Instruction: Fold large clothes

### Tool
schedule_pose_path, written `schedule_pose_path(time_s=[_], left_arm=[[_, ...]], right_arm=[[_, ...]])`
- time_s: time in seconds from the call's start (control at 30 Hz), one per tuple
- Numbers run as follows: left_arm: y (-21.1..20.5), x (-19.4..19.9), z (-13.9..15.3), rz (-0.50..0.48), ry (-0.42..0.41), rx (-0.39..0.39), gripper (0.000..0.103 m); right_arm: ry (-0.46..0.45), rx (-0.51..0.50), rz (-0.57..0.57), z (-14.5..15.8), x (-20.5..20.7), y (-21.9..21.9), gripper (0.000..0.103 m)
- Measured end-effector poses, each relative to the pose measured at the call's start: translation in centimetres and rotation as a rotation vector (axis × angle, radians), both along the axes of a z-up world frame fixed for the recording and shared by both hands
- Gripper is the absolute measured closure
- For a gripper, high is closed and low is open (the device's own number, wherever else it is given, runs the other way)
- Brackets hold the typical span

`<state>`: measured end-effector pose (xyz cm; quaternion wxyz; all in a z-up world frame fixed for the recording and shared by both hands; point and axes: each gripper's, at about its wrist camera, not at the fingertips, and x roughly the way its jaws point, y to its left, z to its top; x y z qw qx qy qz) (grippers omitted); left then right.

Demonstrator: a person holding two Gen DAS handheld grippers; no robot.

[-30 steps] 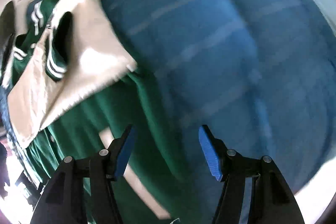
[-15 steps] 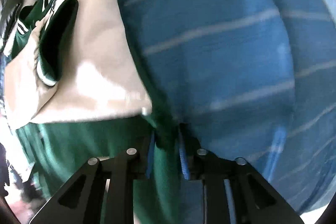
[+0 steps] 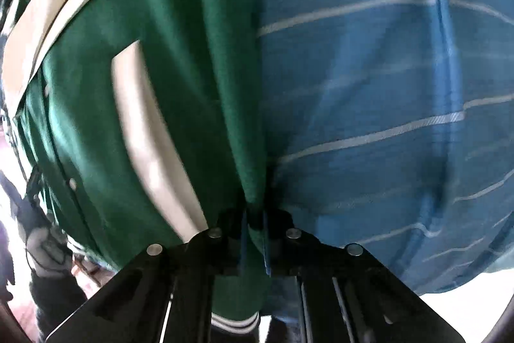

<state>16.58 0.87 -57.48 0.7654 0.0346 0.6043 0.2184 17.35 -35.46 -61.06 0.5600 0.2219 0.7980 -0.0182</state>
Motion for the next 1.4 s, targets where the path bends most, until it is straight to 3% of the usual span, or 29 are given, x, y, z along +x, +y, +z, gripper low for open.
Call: schedule_pose_path(time_s=[0.03,0.1,0.17,0.2,0.23,0.27,0.33,0.4,0.47,0.5,0.57,0.6,0.63,0.67,0.8,0.93,1.03,1.1,1.17,1.27,1.4], left_arm=[[0.0,-0.1,0.4,0.000,0.023,-0.008,0.000],[-0.7,-1.1,1.7,-0.005,0.050,0.009,0.000],[-1.8,-2.4,2.8,-0.024,0.045,-0.001,0.000],[-2.7,-3.4,3.5,-0.038,0.050,0.009,0.000],[-3.7,-4.3,3.9,-0.054,0.061,0.022,0.000],[-5.3,-5.6,4.3,-0.074,0.089,0.039,0.000],[-7.3,-7.2,4.5,-0.088,0.118,0.052,0.000],[-9.6,-8.8,4.2,-0.097,0.156,0.055,0.000],[-11.5,-9.8,4.0,-0.099,0.179,0.090,0.000],[-12.0,-9.9,4.1,-0.100,0.181,0.103,0.000],[-14.6,-10.7,5.1,-0.100,0.162,0.175,0.000],[-15.9,-11.1,5.7,-0.106,0.148,0.223,0.000],[-17.0,-11.3,6.0,-0.113,0.139,0.263,0.000],[-18.3,-11.7,6.4,-0.117,0.133,0.306,0.000],[-24.3,-13.2,7.2,-0.143,0.129,0.466,0.000],[-32.0,-15.6,6.8,-0.252,0.120,0.556,0.000],[-37.3,-17.8,5.7,-0.347,0.128,0.549,0.000],[-39.7,-18.8,5.0,-0.381,0.139,0.516,0.000],[-41.9,-19.6,4.1,-0.407,0.139,0.513,0.000],[-43.5,-19.4,2.0,-0.438,0.154,0.554,0.000],[-44.1,-18.2,-1.8,-0.422,0.217,0.620,0.000]], right_arm=[[0.010,0.016,-0.009,0.3,-0.2,0.2,0.066],[0.027,0.061,-0.047,1.1,-0.9,0.1,0.045],[0.083,0.090,-0.069,0.1,-2.4,0.4,0.044],[0.099,0.113,-0.072,-0.7,-3.6,0.5,0.046],[0.109,0.125,-0.064,-1.4,-4.7,0.8,0.076],[0.103,0.093,-0.021,-1.8,-5.5,1.5,0.090],[0.091,0.005,0.057,-2.4,-6.3,1.7,0.091],[0.123,-0.006,0.056,-2.9,-6.2,1.2,0.091],[0.142,-0.015,0.124,-2.6,-5.5,1.5,0.090],[0.130,-0.021,0.170,-2.0,-4.9,1.8,0.083],[0.045,-0.057,0.243,0.2,-3.8,1.3,0.056],[0.005,-0.077,0.262,1.1,-3.5,0.8,0.030],[-0.043,-0.105,0.292,2.1,-3.4,0.2,0.023],[-0.081,-0.145,0.328,2.8,-3.1,-0.6,0.023],[-0.150,-0.208,0.383,3.8,-2.7,-5.5,0.023],[-0.152,-0.240,0.381,3.9,-3.0,-11.6,0.022],[-0.146,-0.256,0.366,3.9,-3.8,-16.1,0.022],[-0.127,-0.248,0.340,3.7,-4.3,-23.1,0.022],[-0.109,-0.245,0.310,3.4,-4.2,-26.4,0.022],[-0.085,-0.242,0.280,2.9,-3.8,-30.1,0.022],[-0.074,-0.237,0.271,1.7,-0.1,-33.1,0.022]])
